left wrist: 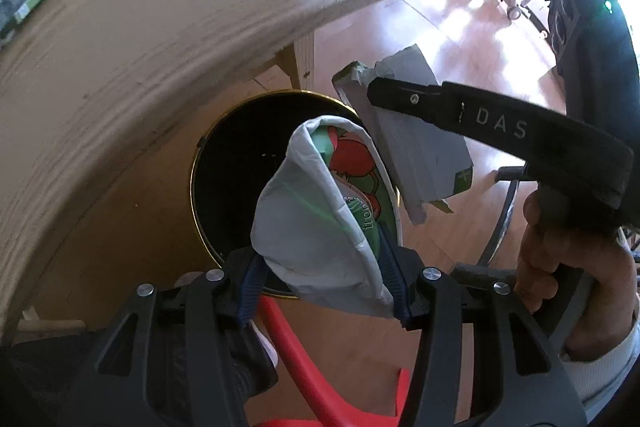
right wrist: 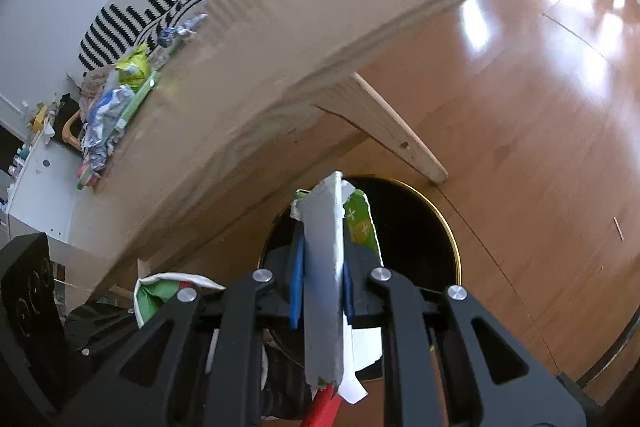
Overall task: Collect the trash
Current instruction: 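Open both grippers to drop the cup and box into the bin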
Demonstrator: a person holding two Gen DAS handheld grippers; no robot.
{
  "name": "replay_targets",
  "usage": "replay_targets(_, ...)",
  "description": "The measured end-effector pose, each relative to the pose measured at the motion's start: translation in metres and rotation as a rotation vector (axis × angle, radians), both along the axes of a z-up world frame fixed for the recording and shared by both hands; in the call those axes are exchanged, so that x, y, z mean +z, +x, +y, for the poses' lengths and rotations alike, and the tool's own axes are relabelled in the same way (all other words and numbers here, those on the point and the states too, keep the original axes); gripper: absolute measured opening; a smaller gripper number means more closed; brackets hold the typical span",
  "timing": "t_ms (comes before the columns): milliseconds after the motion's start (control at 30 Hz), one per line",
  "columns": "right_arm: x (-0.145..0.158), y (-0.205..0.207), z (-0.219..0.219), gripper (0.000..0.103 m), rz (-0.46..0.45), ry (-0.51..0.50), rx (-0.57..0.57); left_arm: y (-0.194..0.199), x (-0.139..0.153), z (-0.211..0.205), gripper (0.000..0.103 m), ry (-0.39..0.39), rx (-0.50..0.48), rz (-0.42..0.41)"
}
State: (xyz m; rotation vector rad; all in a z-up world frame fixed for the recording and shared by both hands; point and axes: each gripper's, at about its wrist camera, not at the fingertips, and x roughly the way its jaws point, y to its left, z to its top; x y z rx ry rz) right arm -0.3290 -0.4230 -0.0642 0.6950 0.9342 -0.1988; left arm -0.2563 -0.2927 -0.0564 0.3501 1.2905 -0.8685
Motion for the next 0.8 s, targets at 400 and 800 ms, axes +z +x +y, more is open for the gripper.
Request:
replay_targets(400,0.001,-0.001,-0.012,0.095,0.006,-0.033,-0.053,-0.006,-0.003,0.003,0.097,-0.039,-0.005,-0.061)
replay_targets(800,0.093,-0.003,0.02,0.096,-0.262,-0.249,-0.035,0.055,0.121,0.125,0.097,-0.2,0.358,-0.356)
